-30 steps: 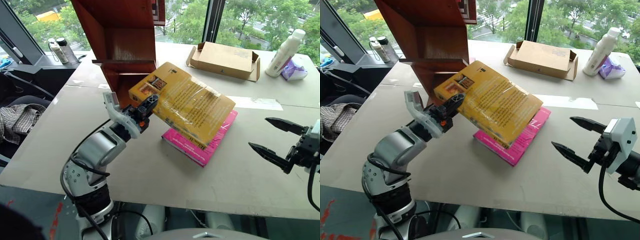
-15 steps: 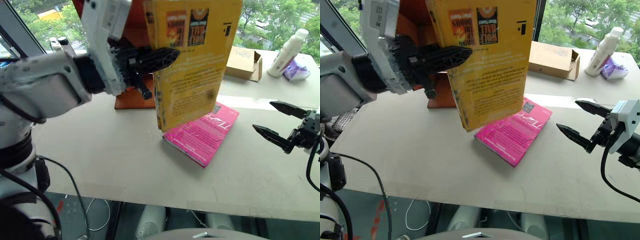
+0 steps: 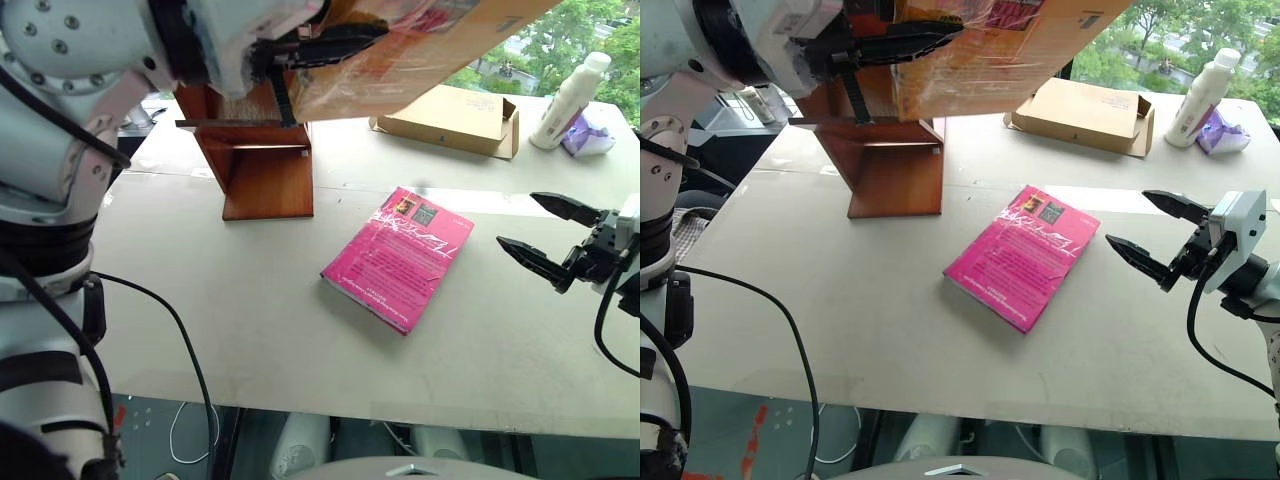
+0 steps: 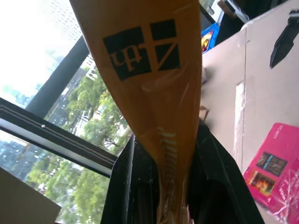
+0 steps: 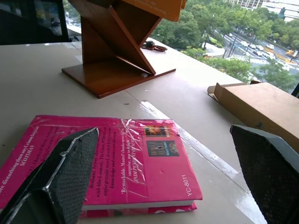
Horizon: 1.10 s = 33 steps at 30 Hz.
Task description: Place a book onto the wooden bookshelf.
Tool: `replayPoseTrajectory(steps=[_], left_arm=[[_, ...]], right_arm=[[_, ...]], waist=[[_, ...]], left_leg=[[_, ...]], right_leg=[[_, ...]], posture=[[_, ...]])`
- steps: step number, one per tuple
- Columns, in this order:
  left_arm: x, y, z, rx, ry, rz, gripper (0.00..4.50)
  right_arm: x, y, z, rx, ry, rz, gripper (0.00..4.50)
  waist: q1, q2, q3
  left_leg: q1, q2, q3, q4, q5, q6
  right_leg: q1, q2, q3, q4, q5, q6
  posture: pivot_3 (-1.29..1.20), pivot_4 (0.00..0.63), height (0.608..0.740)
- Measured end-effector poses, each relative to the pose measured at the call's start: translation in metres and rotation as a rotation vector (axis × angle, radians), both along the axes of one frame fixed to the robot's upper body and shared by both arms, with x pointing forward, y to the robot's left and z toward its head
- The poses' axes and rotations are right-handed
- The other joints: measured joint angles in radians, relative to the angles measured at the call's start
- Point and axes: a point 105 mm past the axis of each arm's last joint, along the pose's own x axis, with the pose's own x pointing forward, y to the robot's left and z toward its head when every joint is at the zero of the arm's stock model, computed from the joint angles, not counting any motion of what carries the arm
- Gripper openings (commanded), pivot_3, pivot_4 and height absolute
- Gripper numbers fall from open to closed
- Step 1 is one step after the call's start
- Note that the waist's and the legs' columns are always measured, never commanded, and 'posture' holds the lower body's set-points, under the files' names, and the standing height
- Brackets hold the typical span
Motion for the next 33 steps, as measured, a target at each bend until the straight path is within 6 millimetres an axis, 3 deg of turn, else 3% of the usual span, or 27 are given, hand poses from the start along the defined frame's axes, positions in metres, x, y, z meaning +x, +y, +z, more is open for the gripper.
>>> replayPoseTrajectory(steps=[6, 13, 17, 29, 33], left_arm=[[0.027, 0.029, -0.001, 0.222, -0.062, 0.228, 0.22], [0.048, 0.054, -0.011, 0.301, 0.083, 0.473, 0.22], [0.053, 0.075, -0.03, 0.377, 0.174, 0.639, 0.22], [0.077, 0.075, -0.059, 0.52, 0.129, 0.761, 0.22], [0.085, 0.079, -0.073, 0.523, 0.187, 0.771, 2.19]], right_arm=[[0.001, 0.004, 0.006, 0.033, -0.033, 0.021, 4.5], [0.015, 0.004, 0.019, 0.057, -0.105, 0.033, 4.5], [0.025, 0.004, 0.025, 0.06, -0.134, 0.041, 4.5], [0.036, 0.012, 0.042, 0.054, -0.173, 0.034, 4.5], [0.032, 0.024, 0.057, 0.067, -0.193, 0.064, 4.5]], waist=[[-0.004, 0.0, 0.002], [-0.004, -0.001, 0.004], [-0.005, 0.0, 0.005], [-0.03, 0.002, 0.006], [-0.034, 0.002, 0.006]], left_leg=[[0.0, 0.001, 0.002, 0.0, -0.001, 0.002], [-0.001, 0.001, 0.003, 0.0, -0.002, 0.003], [-0.001, 0.002, 0.003, 0.0, -0.002, 0.003], [0.01, 0.004, 0.009, 0.001, -0.001, 0.001], [0.015, 0.007, 0.012, 0.001, 0.0, 0.0]], right_leg=[[-0.002, 0.001, 0.001, 0.002, 0.0, 0.0], [-0.003, 0.001, 0.002, 0.002, 0.0, 0.001], [-0.005, 0.001, 0.003, 0.004, -0.001, 0.002], [-0.005, 0.006, 0.012, 0.021, -0.001, 0.001], [-0.003, 0.01, 0.019, 0.022, -0.003, 0.0]], posture=[[0.0, 0.15, 0.74], [0.0, 0.15, 0.74], [0.0, 0.15, 0.74], [0.0, 0.15, 0.74], [0.0, 0.15, 0.74]])
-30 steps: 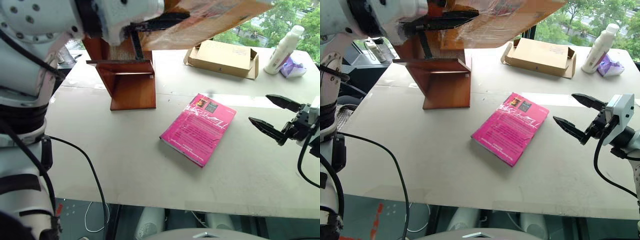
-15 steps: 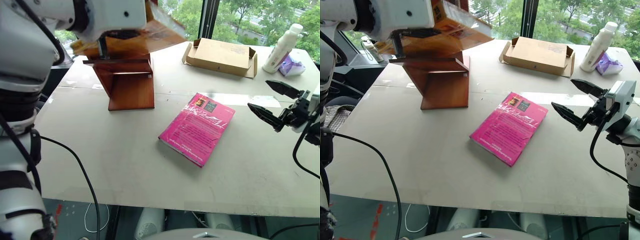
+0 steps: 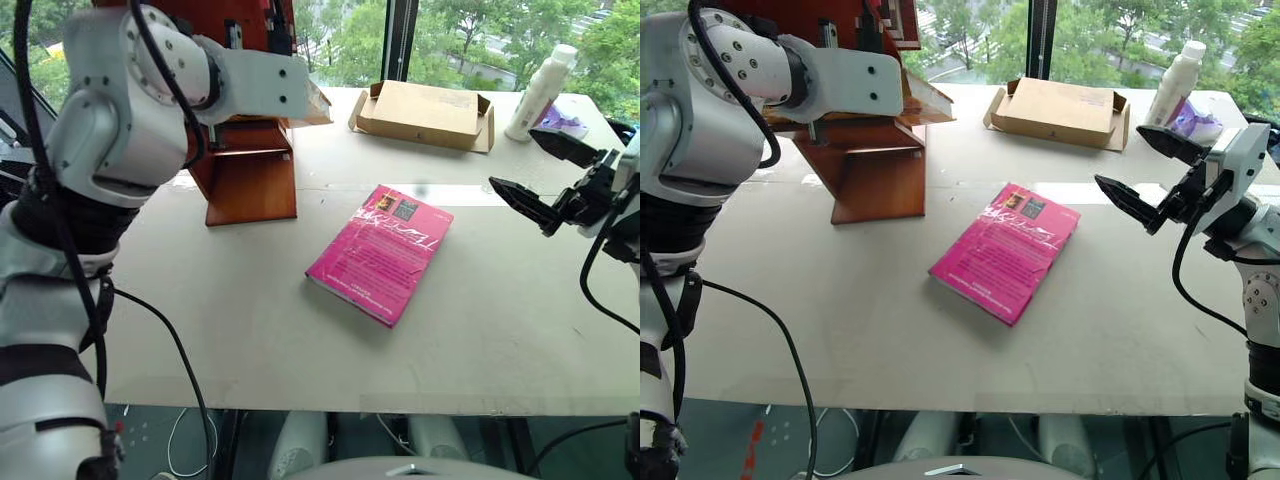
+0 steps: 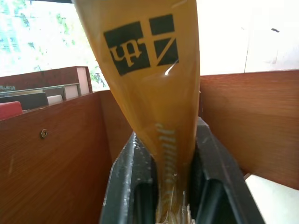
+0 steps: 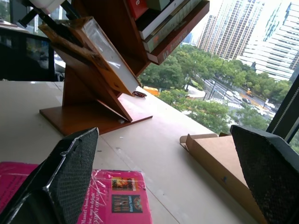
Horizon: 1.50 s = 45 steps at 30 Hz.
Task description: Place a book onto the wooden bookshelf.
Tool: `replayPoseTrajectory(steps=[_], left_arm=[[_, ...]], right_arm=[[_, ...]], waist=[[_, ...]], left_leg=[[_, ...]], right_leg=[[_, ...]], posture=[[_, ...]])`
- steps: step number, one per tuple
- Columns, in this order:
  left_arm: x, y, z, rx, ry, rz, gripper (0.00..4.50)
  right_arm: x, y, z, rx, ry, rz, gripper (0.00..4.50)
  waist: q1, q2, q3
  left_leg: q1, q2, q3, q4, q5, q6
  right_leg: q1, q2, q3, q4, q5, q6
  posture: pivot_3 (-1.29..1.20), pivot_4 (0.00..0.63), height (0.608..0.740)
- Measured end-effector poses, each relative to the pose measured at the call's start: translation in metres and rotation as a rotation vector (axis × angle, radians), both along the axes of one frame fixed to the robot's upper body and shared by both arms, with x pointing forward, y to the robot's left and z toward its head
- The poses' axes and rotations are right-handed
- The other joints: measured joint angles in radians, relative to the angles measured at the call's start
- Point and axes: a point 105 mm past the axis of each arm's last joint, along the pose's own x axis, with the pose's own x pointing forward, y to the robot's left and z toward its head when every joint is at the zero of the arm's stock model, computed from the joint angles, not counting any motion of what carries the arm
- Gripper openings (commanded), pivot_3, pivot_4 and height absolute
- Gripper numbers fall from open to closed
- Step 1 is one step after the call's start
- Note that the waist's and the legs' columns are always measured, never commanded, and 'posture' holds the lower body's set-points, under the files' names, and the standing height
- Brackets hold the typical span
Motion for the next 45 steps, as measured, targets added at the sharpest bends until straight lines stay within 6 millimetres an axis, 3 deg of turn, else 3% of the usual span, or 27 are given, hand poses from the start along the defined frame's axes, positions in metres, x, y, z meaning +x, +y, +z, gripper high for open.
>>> replayPoseTrajectory(steps=[4, 5, 11, 15, 18, 21, 25, 26, 27, 28, 32, 34, 37, 40, 45], left_arm=[[0.002, -0.005, -0.004, -0.151, 0.049, -0.023, 4.29], [-0.003, -0.007, 0.003, -0.203, 0.045, -0.043, 4.48], [-0.053, -0.01, 0.033, -0.481, 0.072, -0.214, 4.48], [-0.074, 0.0, 0.034, -0.654, 0.122, -0.22, 4.48], [-0.106, -0.015, 0.043, -0.88, 0.229, -0.324, 4.48], [-0.131, -0.028, 0.038, -1.036, 0.39, -0.409, 4.48], [-0.139, -0.032, 0.031, -1.137, 0.47, -0.476, 4.48], [-0.139, -0.031, 0.023, -1.166, 0.496, -0.479, 4.48], [-0.136, -0.028, -0.004, -1.211, 0.58, -0.422, 4.48], [-0.135, -0.027, -0.016, -1.245, 0.617, -0.4, 4.48], [-0.132, -0.029, -0.045, -1.383, 0.589, -0.391, 4.48], [-0.132, -0.023, -0.073, -1.427, 0.602, -0.285, 4.48], [-0.125, -0.015, -0.093, -1.449, 0.542, -0.206, 4.48], [-0.112, 0.031, -0.145, -1.474, 0.425, 0.072, 4.48], [-0.115, 0.066, -0.173, -1.366, 0.361, 0.166, 4.48]], right_arm=[[-0.002, 0.006, 0.012, 0.008, 0.003, 0.018, 4.5], [-0.002, 0.007, 0.014, 0.01, 0.003, 0.022, 4.5], [-0.005, 0.009, 0.017, 0.045, 0.029, 0.046, 4.5], [-0.007, 0.01, 0.019, 0.06, 0.04, 0.07, 4.5], [-0.01, 0.014, 0.022, 0.068, 0.048, 0.113, 4.5], [-0.014, 0.016, 0.025, 0.07, 0.049, 0.149, 4.5], [-0.016, 0.016, 0.026, 0.069, 0.058, 0.164, 4.5], [-0.016, 0.016, 0.026, 0.071, 0.059, 0.169, 4.5], [-0.018, 0.014, 0.028, 0.066, 0.052, 0.165, 4.5], [-0.019, 0.012, 0.03, 0.069, 0.045, 0.159, 4.5], [-0.023, 0.009, 0.022, 0.039, 0.066, 0.144, 4.5], [-0.025, -0.003, 0.003, -0.015, 0.139, 0.079, 4.5], [-0.03, -0.023, -0.023, -0.061, 0.239, -0.005, 4.5], [-0.047, -0.072, -0.067, -0.123, 0.427, -0.187, 4.5], [-0.064, -0.108, -0.103, -0.235, 0.555, -0.316, 4.5]], waist=[[0.003, -0.002, 0.001], [0.004, -0.002, 0.001], [0.004, -0.002, 0.001], [0.005, -0.002, 0.001], [0.009, -0.003, 0.001], [0.007, -0.003, 0.001], [0.005, -0.001, 0.001], [0.005, 0.0, 0.001], [0.0, -0.001, 0.001], [0.0, -0.002, 0.002], [0.007, -0.004, 0.002], [0.01, -0.003, 0.001], [0.021, -0.002, 0.0], [0.032, 0.0, -0.003], [0.029, 0.0, -0.004]], left_leg=[[-0.005, 0.002, 0.0, 0.001, 0.0, 0.0], [-0.01, 0.002, 0.0, 0.003, 0.0, 0.0], [-0.032, 0.003, 0.0, 0.009, 0.002, -0.004], [-0.032, 0.003, -0.001, 0.01, 0.0, 0.0], [-0.031, 0.003, -0.004, 0.014, -0.001, 0.0], [-0.027, 0.002, -0.005, 0.015, -0.001, 0.001], [-0.02, 0.002, -0.005, 0.013, -0.001, 0.0], [-0.015, 0.002, -0.004, 0.013, -0.001, 0.0], [-0.013, 0.003, -0.005, 0.011, -0.001, 0.0], [-0.013, 0.003, -0.005, 0.011, -0.001, 0.0], [-0.015, 0.003, -0.006, 0.012, -0.001, 0.0], [-0.014, 0.001, -0.006, 0.011, -0.001, 0.0], [-0.015, 0.0, -0.008, 0.011, -0.001, 0.0], [-0.013, -0.002, -0.007, 0.005, -0.001, 0.0], [-0.01, -0.002, -0.004, 0.005, -0.001, 0.001]], right_leg=[[-0.003, 0.0, -0.001, -0.001, 0.004, -0.002], [-0.007, 0.0, -0.001, -0.002, 0.004, -0.002], [-0.025, -0.001, -0.002, -0.002, 0.003, 0.0], [-0.024, -0.001, -0.004, -0.001, 0.003, 0.0], [-0.021, -0.001, -0.007, -0.001, 0.003, 0.0], [-0.017, 0.0, -0.005, -0.001, 0.004, 0.001], [-0.01, 0.0, -0.005, -0.001, 0.004, 0.001], [-0.006, -0.001, -0.004, -0.001, 0.003, 0.001], [-0.005, 0.0, -0.003, -0.001, 0.004, 0.001], [-0.005, 0.001, -0.003, -0.001, 0.004, 0.0], [-0.004, 0.0, -0.004, -0.004, 0.004, 0.0], [-0.002, -0.004, -0.003, -0.004, 0.004, 0.0], [-0.002, -0.005, -0.003, -0.006, 0.004, 0.0], [-0.003, -0.01, -0.002, -0.007, 0.001, -0.004], [-0.002, -0.013, -0.002, -0.007, 0.002, -0.006]], posture=[[0.0, 0.15, 0.74], [0.0, 0.15, 0.74], [0.0, 0.15, 0.74], [0.0, 0.15, 0.74], [0.0, 0.15, 0.74], [0.0, 0.15, 0.74], [0.0, 0.15, 0.74], [0.0, 0.15, 0.74], [0.0, 0.15, 0.74], [0.0, 0.15, 0.74], [0.0, 0.15, 0.74], [0.0, 0.15, 0.74], [0.0, 0.15, 0.74], [0.0, 0.15, 0.74], [0.0, 0.15, 0.74]])
